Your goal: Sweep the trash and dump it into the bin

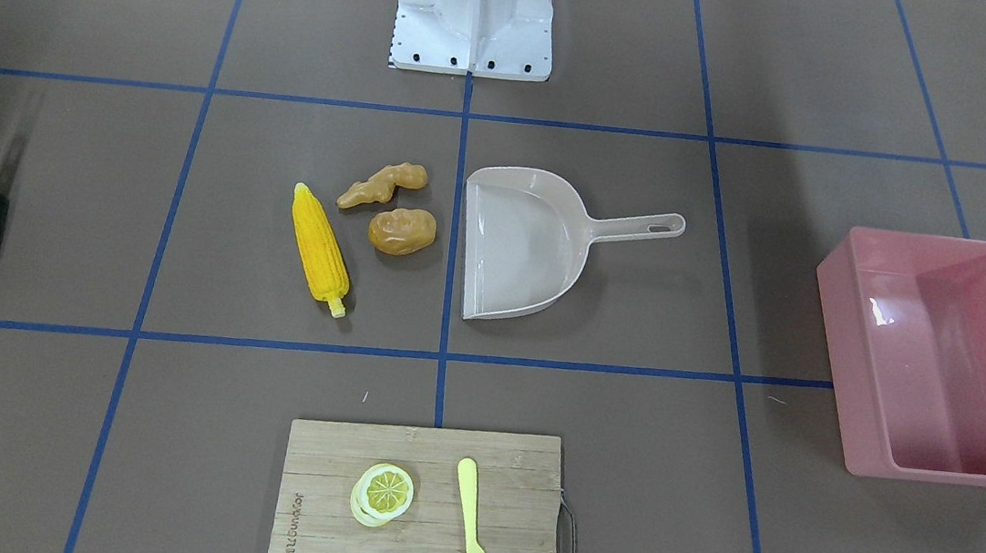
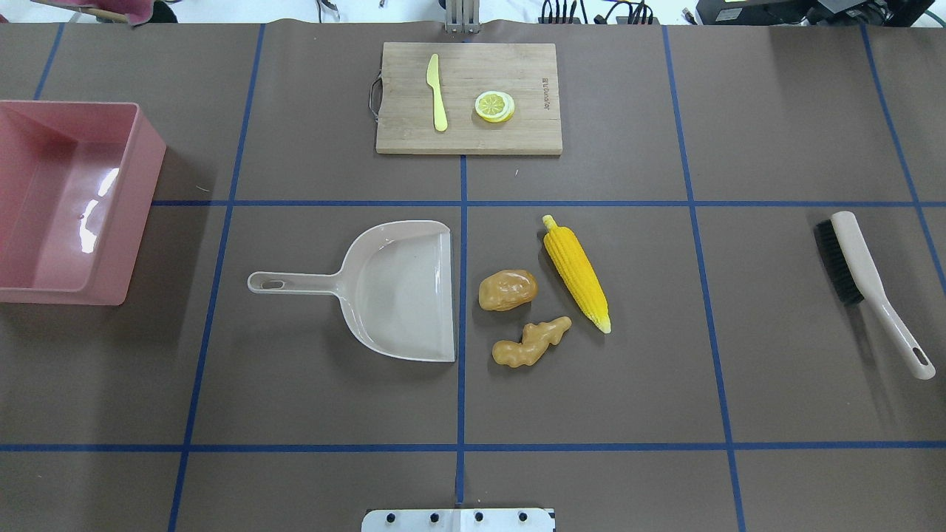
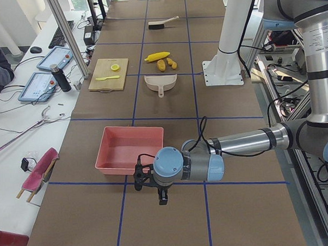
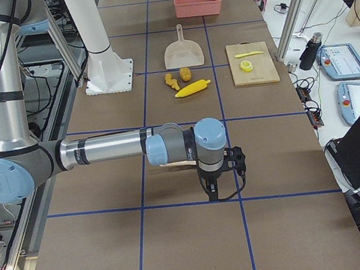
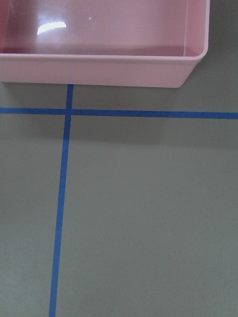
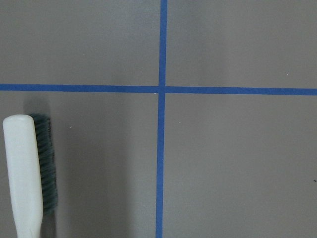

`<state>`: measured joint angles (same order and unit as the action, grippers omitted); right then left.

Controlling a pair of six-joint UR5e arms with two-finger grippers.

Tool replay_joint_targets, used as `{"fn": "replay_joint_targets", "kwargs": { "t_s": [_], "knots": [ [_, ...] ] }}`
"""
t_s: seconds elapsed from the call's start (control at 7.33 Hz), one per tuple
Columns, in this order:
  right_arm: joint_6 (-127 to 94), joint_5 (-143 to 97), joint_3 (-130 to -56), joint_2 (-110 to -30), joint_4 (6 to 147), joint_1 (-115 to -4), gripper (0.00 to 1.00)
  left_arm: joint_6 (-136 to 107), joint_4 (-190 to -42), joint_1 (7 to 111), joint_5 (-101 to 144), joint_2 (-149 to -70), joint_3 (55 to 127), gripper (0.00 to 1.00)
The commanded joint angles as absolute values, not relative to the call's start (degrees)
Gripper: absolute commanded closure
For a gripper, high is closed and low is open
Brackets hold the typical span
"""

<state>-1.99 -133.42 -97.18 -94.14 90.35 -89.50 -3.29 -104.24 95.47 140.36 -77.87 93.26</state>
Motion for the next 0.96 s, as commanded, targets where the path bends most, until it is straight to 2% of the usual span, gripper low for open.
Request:
{"fn": "replay_joint_targets", "kwargs": {
  "t_s": [0.0,0.27,0.55,0.82],
  "knots": [
    [-2.8,-134.0,-97.4,-94.2,90.4,-90.5,0.00,-3.3,-104.5,95.5,140.0,-78.1,94.7,0.01],
    [-5.1,-134.7,-100.3,-93.8,90.7,-90.4,0.00,-3.4,-104.8,95.4,140.7,-79.0,95.1,0.01],
    [-12.5,-135.8,-106.8,-95.4,90.5,-88.1,0.00,-3.1,-104.8,94.7,140.7,-79.4,95.5,0.01],
    [-15.3,-137.4,-113.2,-99.0,90.9,-82.1,0.00,-3.2,-104.6,87.3,140.0,-83.6,97.1,0.01]
  ]
}}
